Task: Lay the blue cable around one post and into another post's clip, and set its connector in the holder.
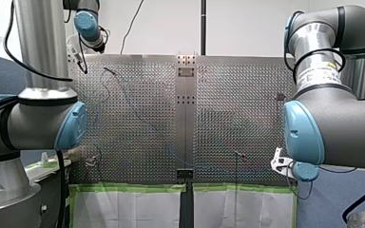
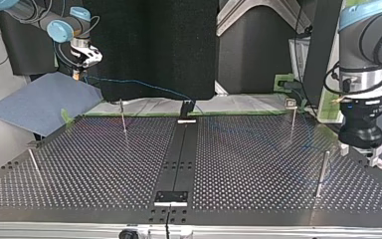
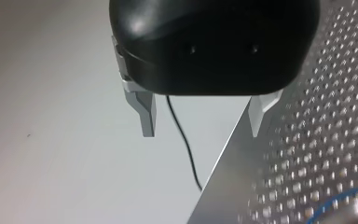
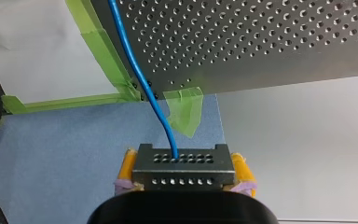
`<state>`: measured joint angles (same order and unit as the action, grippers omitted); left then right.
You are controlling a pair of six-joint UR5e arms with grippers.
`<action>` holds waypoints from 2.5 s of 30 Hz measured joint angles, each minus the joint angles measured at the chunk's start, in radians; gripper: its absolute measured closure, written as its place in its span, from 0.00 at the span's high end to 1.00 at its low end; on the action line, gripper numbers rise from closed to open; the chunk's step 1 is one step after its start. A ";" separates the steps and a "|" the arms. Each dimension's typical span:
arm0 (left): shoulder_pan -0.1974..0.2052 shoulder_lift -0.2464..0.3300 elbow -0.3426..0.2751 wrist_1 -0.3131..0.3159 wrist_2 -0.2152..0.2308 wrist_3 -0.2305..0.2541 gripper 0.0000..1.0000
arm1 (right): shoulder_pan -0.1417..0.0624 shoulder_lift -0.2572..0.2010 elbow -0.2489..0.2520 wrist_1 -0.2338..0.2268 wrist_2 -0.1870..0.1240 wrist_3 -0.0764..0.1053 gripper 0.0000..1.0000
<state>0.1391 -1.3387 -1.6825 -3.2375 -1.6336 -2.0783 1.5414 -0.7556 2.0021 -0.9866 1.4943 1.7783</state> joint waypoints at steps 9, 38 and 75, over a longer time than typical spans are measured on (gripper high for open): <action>-0.080 -0.005 0.037 -0.079 -0.003 0.080 1.00 | 0.001 0.000 0.000 -0.001 0.000 0.001 0.00; -0.111 -0.059 0.018 -0.342 -0.029 0.293 1.00 | 0.000 0.000 0.000 -0.005 -0.002 0.001 0.00; -0.117 -0.040 0.018 -0.467 -0.234 0.271 1.00 | 0.004 0.000 0.001 0.002 -0.003 -0.002 0.00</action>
<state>0.0224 -1.3783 -1.6647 -3.7046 -1.8677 -1.8069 1.5449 -0.7556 2.0026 -0.9849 1.4913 1.7762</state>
